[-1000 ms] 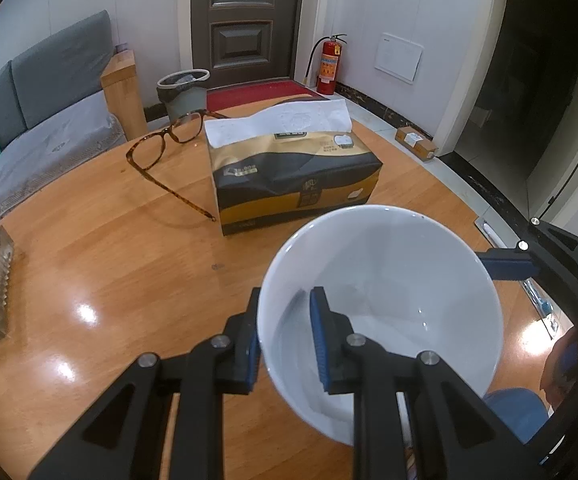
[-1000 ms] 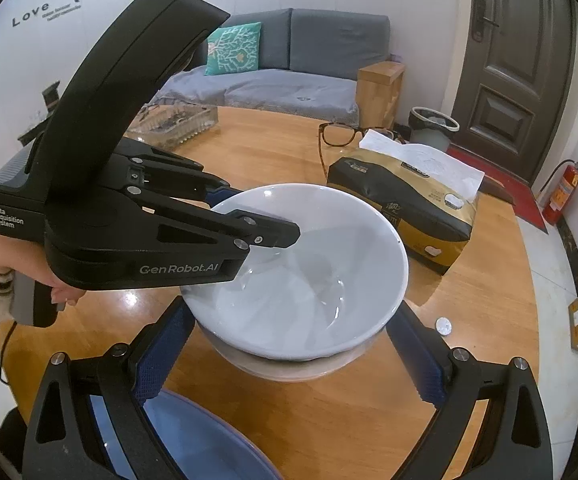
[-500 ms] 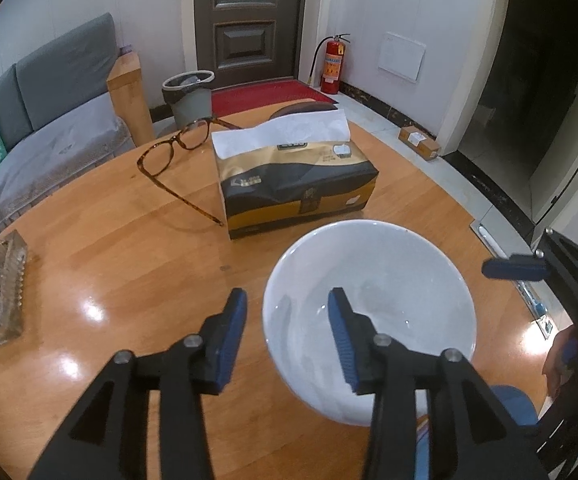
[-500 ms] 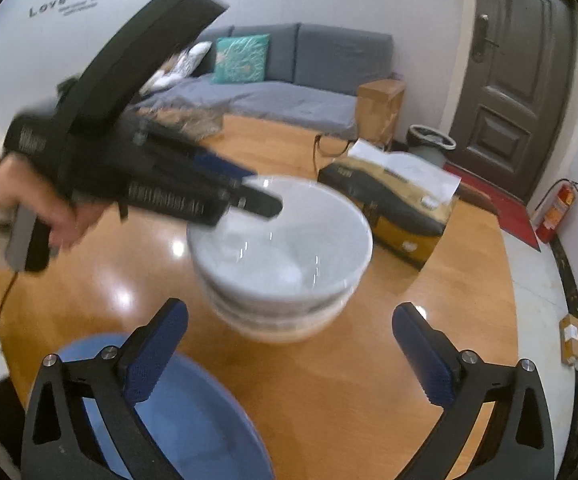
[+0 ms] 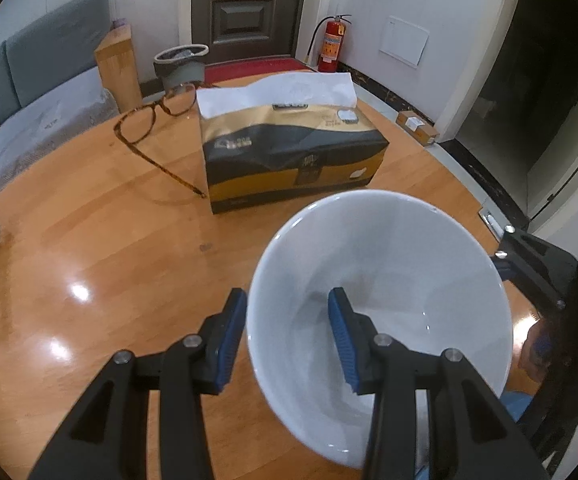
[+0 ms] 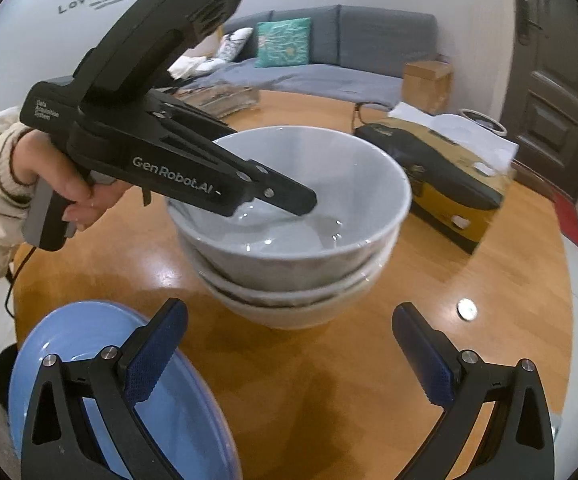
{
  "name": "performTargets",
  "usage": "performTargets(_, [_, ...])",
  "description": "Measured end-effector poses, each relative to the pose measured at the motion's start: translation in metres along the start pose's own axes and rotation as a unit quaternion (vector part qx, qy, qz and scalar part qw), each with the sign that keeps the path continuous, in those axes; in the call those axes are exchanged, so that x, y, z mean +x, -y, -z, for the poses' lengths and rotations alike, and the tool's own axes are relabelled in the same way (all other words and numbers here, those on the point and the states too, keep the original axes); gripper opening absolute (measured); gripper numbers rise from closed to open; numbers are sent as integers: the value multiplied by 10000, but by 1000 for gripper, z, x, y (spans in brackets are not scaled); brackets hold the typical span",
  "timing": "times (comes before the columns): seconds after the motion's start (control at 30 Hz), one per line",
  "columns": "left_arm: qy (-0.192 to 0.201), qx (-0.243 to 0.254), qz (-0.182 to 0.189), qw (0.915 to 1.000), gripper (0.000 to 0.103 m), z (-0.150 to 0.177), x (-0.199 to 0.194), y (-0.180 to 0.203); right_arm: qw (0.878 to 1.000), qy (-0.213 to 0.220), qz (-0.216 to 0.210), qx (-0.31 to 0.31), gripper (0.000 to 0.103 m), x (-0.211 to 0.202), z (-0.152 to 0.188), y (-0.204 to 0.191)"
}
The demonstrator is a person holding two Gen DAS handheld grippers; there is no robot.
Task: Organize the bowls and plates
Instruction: 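Close both grippers on the rim of the stacked bowls, then lift the stacked bowls with both grippers and carry them over the blue plate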
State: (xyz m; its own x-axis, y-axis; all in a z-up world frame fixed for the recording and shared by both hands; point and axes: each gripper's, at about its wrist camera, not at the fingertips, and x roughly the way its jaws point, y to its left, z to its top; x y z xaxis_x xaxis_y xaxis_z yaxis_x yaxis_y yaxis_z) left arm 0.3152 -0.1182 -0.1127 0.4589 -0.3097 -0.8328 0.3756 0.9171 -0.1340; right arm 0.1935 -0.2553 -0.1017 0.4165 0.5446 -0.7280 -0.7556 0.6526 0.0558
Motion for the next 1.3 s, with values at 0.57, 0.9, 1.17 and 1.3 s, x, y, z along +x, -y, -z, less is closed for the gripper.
performTargets(0.57, [-57, 12, 85, 9999, 34, -4, 5, 3, 9999, 22, -73, -138, 102, 32, -11, 3])
performTargets(0.9, [-53, 24, 80, 10000, 34, -4, 5, 3, 9997, -105, 85, -178, 102, 40, -14, -2])
performTargets(1.17, [23, 87, 155, 9998, 35, 1, 2, 2, 9997, 34, 225, -135, 102, 36, -10, -9])
performTargets(1.3, [74, 65, 234, 9997, 35, 0, -3, 4, 9992, 43, 292, -259, 102, 33, -12, -12])
